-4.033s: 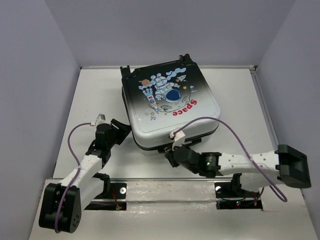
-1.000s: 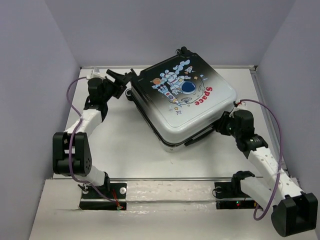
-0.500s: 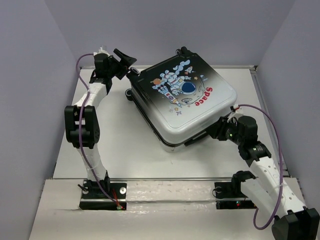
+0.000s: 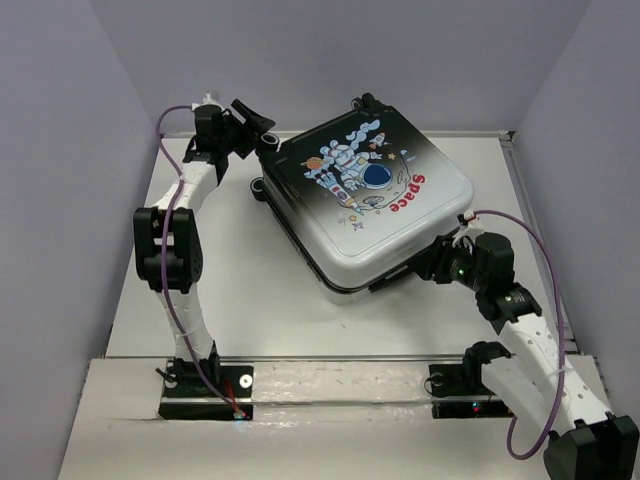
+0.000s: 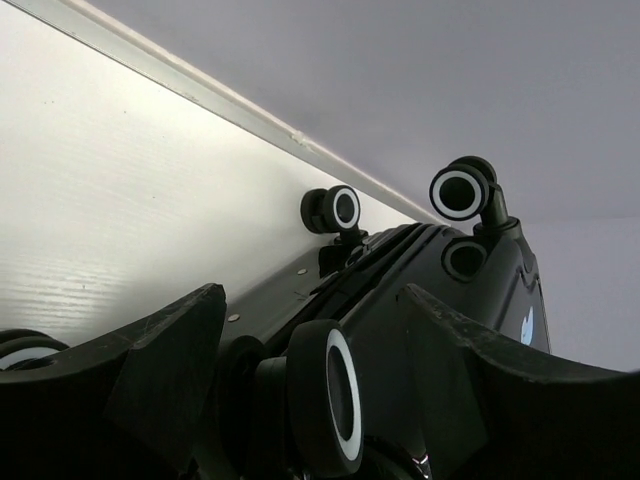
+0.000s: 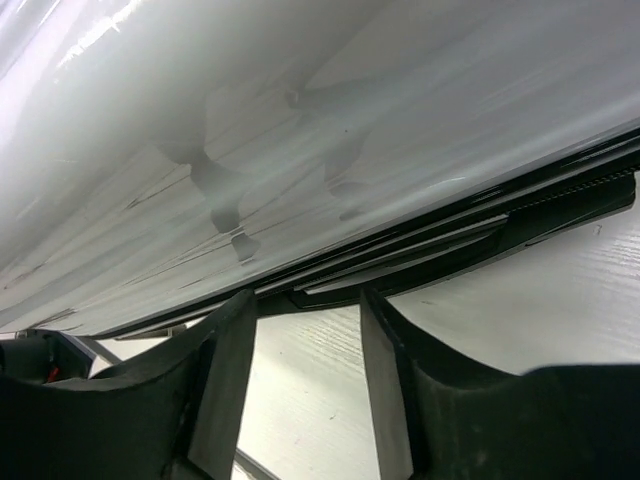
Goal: Pack the luggage
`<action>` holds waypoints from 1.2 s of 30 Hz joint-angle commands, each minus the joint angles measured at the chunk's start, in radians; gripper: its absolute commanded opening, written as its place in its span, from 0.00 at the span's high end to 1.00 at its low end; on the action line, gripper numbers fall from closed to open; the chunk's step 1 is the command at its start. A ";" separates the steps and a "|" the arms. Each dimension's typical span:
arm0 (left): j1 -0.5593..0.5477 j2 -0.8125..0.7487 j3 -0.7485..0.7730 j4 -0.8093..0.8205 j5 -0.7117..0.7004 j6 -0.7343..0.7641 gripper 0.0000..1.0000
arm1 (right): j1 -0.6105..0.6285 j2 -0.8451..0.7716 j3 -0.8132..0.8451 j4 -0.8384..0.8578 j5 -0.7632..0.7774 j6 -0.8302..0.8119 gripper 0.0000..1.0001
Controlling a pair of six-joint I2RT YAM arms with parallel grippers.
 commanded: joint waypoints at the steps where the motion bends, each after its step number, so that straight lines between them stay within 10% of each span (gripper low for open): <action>1: -0.046 0.028 0.052 -0.162 -0.003 0.057 0.15 | 0.006 0.005 0.001 0.041 -0.023 -0.004 0.44; 19: -0.060 0.086 0.141 -0.286 -0.130 0.082 0.15 | 0.044 0.003 -0.003 0.032 -0.013 0.005 0.39; 28: -0.062 0.080 0.037 -0.072 -0.005 -0.126 0.57 | 0.091 0.070 -0.019 0.083 0.035 0.016 0.31; 32: -0.059 0.062 -0.049 0.016 0.002 -0.203 0.92 | 0.101 0.100 -0.043 0.123 0.047 0.039 0.31; 36: -0.039 -0.015 -0.164 0.134 -0.006 -0.251 0.94 | 0.101 0.086 -0.065 0.109 0.122 0.060 0.31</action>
